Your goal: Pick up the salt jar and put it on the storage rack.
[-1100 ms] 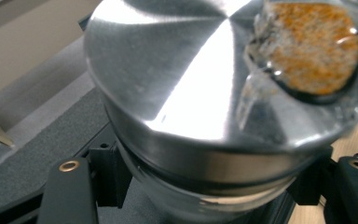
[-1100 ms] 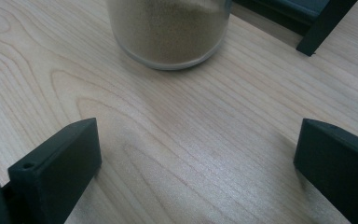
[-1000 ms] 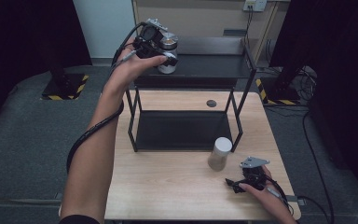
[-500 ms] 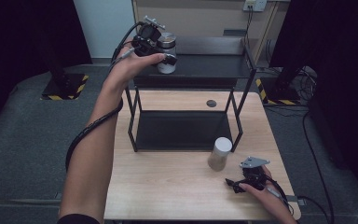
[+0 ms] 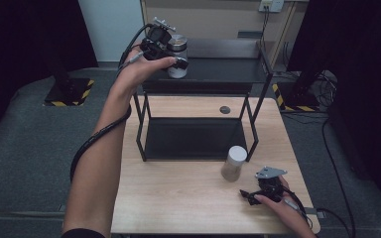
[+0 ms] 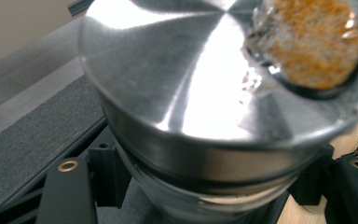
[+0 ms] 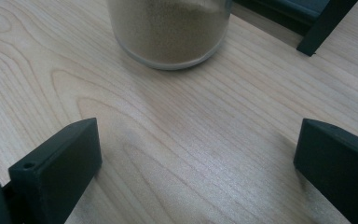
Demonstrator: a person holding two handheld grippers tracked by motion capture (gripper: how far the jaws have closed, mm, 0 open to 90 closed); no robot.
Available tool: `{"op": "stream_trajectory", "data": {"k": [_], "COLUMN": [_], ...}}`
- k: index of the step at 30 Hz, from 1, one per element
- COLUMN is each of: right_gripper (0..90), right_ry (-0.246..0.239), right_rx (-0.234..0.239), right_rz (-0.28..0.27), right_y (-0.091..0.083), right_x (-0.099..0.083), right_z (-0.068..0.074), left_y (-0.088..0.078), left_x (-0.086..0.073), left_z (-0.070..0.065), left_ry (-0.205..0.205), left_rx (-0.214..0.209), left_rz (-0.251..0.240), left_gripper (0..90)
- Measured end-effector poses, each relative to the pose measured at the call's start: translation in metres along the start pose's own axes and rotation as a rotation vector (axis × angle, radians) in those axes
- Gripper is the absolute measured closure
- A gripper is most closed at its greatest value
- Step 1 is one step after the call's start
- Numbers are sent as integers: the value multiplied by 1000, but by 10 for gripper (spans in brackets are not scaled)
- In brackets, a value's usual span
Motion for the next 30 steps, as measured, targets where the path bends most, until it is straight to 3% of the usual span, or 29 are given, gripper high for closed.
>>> {"op": "stream_trajectory", "data": {"k": [7,12,25,30], "right_gripper": [17,17,17,17], "right_ry": [1,1,1,2], "right_rx": [-1,-1,0,-1], "right_rz": [0,0,0,0], "right_y": [0,0,0,0], "right_x": [0,0,0,0], "right_z": [0,0,0,0], "left_y": [-1,-8,-35,-50], "left_x": [-2,1,-3,-10], "left_z": [-12,-24,-47,-57], "left_ry": [40,76,150,157], "left_rx": [32,73,120,127], "left_rz": [5,7,0,-17], "left_gripper": [115,42,41,42]}}
Point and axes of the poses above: each handheld gripper's, and its own axes: y roughly forward along the jaws, x roughly out of its top, z roughly to its left, the point moved 2 cm from there along y, roughly forward along the jaws, and after that the axes turned 14 degrees about -z, right-handed, at the moved point
